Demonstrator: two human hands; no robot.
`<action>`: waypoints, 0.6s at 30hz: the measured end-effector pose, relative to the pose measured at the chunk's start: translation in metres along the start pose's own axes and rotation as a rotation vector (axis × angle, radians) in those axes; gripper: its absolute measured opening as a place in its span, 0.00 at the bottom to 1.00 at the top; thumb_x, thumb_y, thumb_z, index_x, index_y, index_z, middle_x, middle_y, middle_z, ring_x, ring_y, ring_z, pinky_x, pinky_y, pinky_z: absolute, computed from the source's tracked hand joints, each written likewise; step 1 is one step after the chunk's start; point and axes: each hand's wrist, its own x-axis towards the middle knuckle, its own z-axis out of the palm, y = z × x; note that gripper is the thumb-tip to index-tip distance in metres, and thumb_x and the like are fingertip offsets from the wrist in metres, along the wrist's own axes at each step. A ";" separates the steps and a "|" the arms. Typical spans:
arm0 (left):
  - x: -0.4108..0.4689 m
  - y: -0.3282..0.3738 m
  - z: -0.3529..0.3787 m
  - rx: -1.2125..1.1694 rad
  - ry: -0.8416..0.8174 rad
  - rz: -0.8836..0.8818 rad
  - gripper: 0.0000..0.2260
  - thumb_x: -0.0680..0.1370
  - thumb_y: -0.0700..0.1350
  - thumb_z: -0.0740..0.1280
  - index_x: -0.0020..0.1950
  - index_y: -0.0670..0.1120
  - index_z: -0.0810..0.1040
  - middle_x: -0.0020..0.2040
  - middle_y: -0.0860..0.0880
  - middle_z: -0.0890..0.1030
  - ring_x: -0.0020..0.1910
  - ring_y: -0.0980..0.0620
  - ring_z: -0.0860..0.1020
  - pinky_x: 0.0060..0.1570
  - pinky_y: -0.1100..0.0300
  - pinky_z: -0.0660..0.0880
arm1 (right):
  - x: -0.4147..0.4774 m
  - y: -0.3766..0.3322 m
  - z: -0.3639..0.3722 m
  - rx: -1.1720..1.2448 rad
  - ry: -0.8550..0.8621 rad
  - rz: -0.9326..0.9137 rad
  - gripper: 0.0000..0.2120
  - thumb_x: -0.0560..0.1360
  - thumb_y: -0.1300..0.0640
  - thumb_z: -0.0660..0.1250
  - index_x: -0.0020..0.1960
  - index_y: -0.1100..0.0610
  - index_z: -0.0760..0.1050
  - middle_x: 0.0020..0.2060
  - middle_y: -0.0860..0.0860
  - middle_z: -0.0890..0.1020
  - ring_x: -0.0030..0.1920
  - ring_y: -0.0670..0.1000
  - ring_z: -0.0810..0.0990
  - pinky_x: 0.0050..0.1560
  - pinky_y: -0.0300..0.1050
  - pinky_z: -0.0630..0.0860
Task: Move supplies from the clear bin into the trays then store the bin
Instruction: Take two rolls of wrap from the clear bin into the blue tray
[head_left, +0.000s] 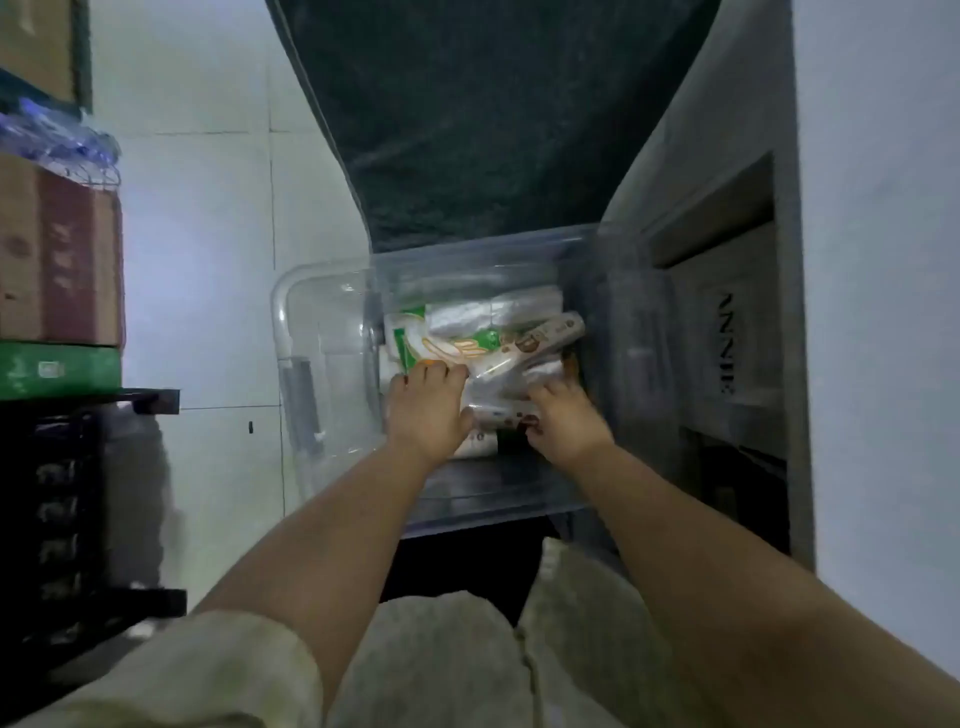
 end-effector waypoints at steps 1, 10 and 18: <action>0.014 0.004 0.005 -0.025 -0.028 0.005 0.23 0.74 0.56 0.63 0.67 0.50 0.69 0.61 0.46 0.74 0.60 0.43 0.70 0.56 0.47 0.66 | 0.009 0.005 0.005 0.009 -0.014 0.022 0.25 0.72 0.55 0.67 0.67 0.53 0.67 0.66 0.55 0.70 0.65 0.59 0.66 0.64 0.56 0.67; 0.123 0.033 0.064 -0.044 -0.033 0.105 0.25 0.73 0.54 0.66 0.68 0.45 0.68 0.62 0.41 0.74 0.61 0.39 0.70 0.58 0.47 0.66 | 0.070 0.038 0.076 0.008 -0.020 0.061 0.31 0.68 0.54 0.71 0.68 0.52 0.65 0.68 0.55 0.68 0.67 0.59 0.65 0.66 0.54 0.64; 0.147 0.047 0.078 -0.067 -0.040 0.099 0.27 0.71 0.52 0.69 0.66 0.42 0.69 0.60 0.39 0.73 0.59 0.38 0.70 0.56 0.48 0.69 | 0.081 0.039 0.091 -0.036 0.024 0.026 0.24 0.74 0.58 0.63 0.69 0.53 0.64 0.60 0.58 0.70 0.61 0.59 0.67 0.60 0.54 0.65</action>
